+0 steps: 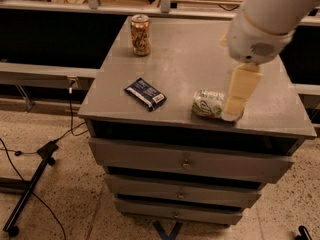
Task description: Place 7up can upright
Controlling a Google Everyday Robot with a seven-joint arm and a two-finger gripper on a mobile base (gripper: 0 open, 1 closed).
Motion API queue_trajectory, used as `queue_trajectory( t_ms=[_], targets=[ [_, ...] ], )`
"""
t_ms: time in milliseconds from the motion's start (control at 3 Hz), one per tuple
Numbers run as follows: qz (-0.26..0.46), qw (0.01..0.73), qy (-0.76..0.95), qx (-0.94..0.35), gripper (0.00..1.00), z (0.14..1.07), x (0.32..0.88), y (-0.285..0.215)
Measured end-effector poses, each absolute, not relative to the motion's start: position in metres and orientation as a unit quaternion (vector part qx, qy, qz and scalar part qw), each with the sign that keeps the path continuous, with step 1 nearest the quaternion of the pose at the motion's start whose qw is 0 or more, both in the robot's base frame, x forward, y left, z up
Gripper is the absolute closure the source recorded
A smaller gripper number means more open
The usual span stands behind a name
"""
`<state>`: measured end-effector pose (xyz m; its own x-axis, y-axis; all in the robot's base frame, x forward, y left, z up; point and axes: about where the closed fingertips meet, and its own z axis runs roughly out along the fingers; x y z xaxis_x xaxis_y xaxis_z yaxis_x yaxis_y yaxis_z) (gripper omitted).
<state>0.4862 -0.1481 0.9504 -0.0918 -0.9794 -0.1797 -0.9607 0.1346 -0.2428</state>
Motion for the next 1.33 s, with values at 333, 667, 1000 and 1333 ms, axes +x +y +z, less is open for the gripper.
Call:
queue_trajectory(
  t_ms=[333,667,1000,1333],
  targets=[
    [-0.05,0.113,0.729,-0.673,0.0,0.928,0.509,-0.102],
    [-0.057,0.116,0.732,-0.669,0.0,0.93,0.513,-0.097],
    [-0.048,0.116,0.738,-0.663,0.0,0.927,0.518,-0.099],
    [-0.041,0.102,0.759,-0.642,0.0,0.912,0.534,-0.105]
  ],
)
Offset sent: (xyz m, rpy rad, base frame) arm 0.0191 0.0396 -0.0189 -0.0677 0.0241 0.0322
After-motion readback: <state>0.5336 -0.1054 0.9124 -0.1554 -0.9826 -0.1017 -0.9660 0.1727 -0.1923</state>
